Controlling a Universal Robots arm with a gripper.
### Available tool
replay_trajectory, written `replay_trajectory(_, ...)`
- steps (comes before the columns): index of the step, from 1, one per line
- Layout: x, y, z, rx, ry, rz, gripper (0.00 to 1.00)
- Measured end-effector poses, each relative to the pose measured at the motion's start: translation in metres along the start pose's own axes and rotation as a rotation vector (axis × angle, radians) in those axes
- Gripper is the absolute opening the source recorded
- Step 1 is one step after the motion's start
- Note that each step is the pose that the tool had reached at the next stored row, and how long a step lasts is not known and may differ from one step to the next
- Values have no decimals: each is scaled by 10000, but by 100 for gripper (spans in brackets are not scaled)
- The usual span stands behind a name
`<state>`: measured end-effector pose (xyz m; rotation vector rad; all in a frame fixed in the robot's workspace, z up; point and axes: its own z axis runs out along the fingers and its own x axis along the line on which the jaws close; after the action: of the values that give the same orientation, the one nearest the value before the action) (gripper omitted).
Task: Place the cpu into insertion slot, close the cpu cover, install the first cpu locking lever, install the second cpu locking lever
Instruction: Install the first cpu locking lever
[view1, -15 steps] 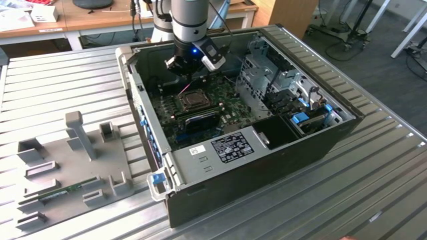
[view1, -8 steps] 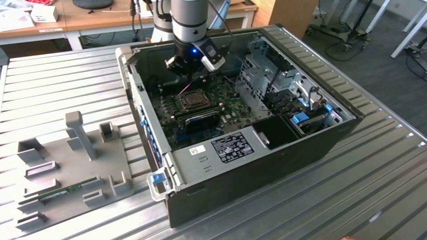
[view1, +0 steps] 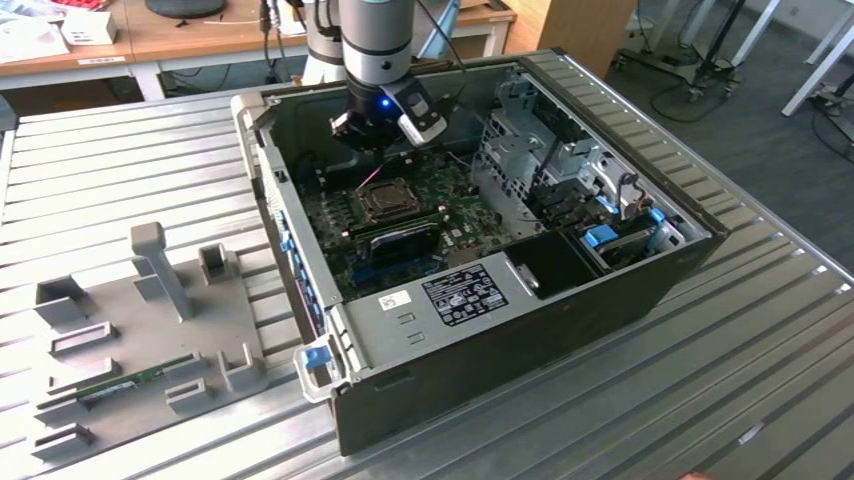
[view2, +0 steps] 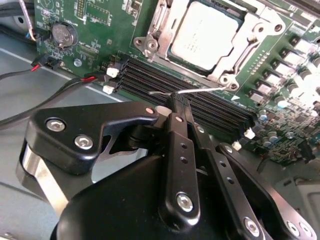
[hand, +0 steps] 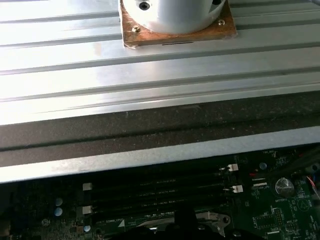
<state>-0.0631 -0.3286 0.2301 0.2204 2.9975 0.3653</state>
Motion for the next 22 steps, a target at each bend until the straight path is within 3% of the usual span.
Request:
replay_trajectory(8, 47, -11, 14, 29, -104, 416, 11)
replay_trajectory(11, 72, -19, 28, -9, -113, 486, 11)
replay_trajectory(14, 75, -19, 30, -137, -97, 519, 11)
replay_trajectory(17, 75, -22, 29, -410, -54, 558, 11)
replay_trajectory(22, 71, -47, 23, -426, -52, 560, 11)
